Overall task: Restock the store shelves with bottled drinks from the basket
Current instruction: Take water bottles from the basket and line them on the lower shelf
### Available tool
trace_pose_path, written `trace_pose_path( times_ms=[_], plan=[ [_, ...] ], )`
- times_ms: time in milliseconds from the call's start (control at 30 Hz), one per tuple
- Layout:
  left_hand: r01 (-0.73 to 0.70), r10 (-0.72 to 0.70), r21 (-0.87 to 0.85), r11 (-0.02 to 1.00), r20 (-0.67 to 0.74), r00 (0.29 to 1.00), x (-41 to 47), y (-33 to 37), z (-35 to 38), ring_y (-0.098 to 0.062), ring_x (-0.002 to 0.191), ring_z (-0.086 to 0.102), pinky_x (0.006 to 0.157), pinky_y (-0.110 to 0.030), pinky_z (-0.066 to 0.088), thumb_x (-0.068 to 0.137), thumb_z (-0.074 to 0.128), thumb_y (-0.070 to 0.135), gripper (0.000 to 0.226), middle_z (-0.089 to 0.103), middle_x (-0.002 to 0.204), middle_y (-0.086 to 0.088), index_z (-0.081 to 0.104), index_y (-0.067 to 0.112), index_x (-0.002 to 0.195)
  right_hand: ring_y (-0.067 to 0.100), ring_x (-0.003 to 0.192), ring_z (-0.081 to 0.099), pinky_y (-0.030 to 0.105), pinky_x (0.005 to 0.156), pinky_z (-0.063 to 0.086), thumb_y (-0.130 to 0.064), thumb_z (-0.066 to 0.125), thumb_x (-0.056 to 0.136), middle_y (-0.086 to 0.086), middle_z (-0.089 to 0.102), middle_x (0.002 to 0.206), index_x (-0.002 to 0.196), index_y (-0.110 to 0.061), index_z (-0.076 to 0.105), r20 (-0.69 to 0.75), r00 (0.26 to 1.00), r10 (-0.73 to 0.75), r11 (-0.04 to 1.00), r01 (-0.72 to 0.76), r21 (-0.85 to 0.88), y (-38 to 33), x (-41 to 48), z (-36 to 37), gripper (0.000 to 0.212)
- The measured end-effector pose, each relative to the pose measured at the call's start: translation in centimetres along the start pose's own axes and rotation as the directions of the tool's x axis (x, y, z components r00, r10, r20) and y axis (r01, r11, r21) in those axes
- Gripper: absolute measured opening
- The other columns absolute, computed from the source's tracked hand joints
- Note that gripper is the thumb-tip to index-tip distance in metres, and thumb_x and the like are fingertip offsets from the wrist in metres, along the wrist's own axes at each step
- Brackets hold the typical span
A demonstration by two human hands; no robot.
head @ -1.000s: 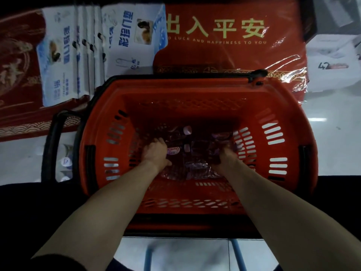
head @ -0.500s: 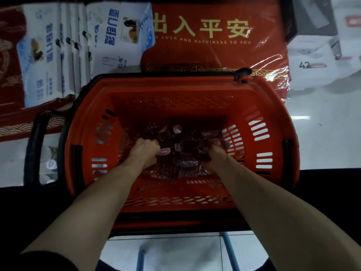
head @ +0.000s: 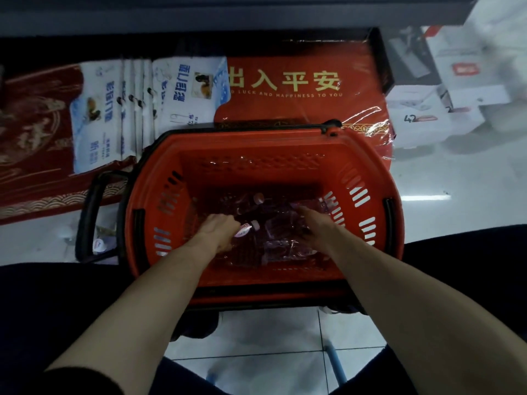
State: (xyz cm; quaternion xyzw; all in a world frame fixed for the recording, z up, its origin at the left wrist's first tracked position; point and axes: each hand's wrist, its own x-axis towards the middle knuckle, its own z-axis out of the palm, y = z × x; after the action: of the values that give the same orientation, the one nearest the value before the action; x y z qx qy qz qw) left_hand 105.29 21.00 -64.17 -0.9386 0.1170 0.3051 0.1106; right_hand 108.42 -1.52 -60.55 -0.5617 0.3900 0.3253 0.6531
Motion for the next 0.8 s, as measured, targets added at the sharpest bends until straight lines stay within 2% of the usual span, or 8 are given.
trace_pose_path(
  times_ms=[133,233,333,433,500,600,667,800],
  plan=[
    [0.120,-0.117,-0.116,0.986,0.039,0.992,0.5,0.3,0.1,-0.030,0.114,0.069,0.091,-0.037,0.054,0.090,0.072,0.037,0.039,0.070,0.123,-0.009,0.069,0.016,0.122,0.023,0.068,0.063,0.045,0.074,0.060,-0.019,0.066,0.099,0.008,0.064,0.081,0.092,-0.012,0.059,-0.054,0.997,-0.056,0.989,0.048,-0.141,0.8,-0.4,-0.9,0.012],
    [0.230,-0.205,-0.206,0.951,0.137,0.969,1.2,-0.2,0.2,-0.030,0.118,0.067,0.093,-0.035,0.054,0.080,0.084,0.036,0.057,0.067,0.129,-0.011,0.064,0.013,0.128,0.025,0.072,0.063,0.046,0.070,0.057,-0.017,0.066,0.099,0.009,0.062,0.081,0.092,-0.012,0.058,-0.048,0.999,-0.018,0.979,0.008,-0.206,1.4,-0.4,-1.2,0.012],
    [0.289,-0.216,-0.254,0.923,0.278,0.936,1.9,0.3,1.4,-0.031,0.122,0.065,0.097,-0.035,0.055,0.078,0.086,0.034,0.062,0.064,0.136,-0.014,0.064,0.011,0.131,0.026,0.081,0.065,0.048,0.077,0.057,-0.016,0.066,0.099,0.009,0.064,0.088,0.096,-0.013,0.061,0.013,1.000,0.026,0.978,-0.022,-0.208,2.2,0.0,-1.3,0.006],
    [0.400,-0.252,-0.388,0.830,0.378,0.891,2.6,0.5,2.4,-0.038,0.139,0.049,0.108,-0.039,0.048,0.076,0.090,0.031,0.098,0.037,0.157,-0.022,0.036,0.009,0.155,0.025,0.085,0.067,0.051,0.087,0.057,-0.016,0.070,0.096,0.011,0.069,0.097,0.098,-0.014,0.064,0.067,0.995,0.068,0.970,-0.050,-0.237,3.0,1.1,-1.3,0.007],
    [0.431,-0.244,-0.503,0.749,0.396,0.885,2.9,0.3,2.8,-0.037,0.139,0.049,0.106,-0.037,0.048,0.078,0.088,0.023,0.110,0.038,0.157,-0.022,0.016,0.007,0.160,0.029,0.092,0.072,0.056,0.094,0.057,-0.017,0.075,0.092,0.013,0.075,0.101,0.108,-0.013,0.068,0.079,0.993,0.092,0.963,-0.069,-0.260,3.3,1.9,-1.1,0.018],
    [0.437,-0.254,-0.580,0.688,0.372,0.893,2.6,-0.1,2.9,-0.032,0.131,0.057,0.101,-0.032,0.051,0.078,0.086,0.016,0.109,0.051,0.148,-0.019,0.014,0.004,0.160,0.035,0.107,0.072,0.059,0.100,0.053,-0.016,0.076,0.090,0.016,0.076,0.105,0.097,-0.012,0.068,0.084,0.992,0.098,0.952,-0.069,-0.297,3.4,2.5,-0.6,0.011],
    [0.463,-0.267,-0.610,0.643,0.388,0.882,2.4,-0.7,3.0,-0.030,0.125,0.061,0.092,-0.028,0.053,0.073,0.090,0.018,0.104,0.058,0.142,-0.017,0.028,0.002,0.154,0.036,0.104,0.073,0.058,0.099,0.054,-0.016,0.078,0.088,0.014,0.077,0.098,0.096,-0.013,0.068,0.080,0.993,0.092,0.946,-0.062,-0.319,3.1,2.1,-0.5,0.013],
    [0.443,-0.187,-0.701,0.559,0.414,0.891,0.4,-1.8,1.5,-0.015,0.089,0.062,0.052,-0.017,0.046,0.077,0.085,0.005,0.047,0.065,0.102,-0.005,0.060,0.008,0.117,0.033,0.086,0.074,0.058,0.089,0.058,-0.012,0.081,0.085,0.015,0.075,0.093,0.096,-0.008,0.068,0.072,0.997,0.027,0.936,0.000,-0.352,2.0,0.8,-0.3,0.018]
  ],
)
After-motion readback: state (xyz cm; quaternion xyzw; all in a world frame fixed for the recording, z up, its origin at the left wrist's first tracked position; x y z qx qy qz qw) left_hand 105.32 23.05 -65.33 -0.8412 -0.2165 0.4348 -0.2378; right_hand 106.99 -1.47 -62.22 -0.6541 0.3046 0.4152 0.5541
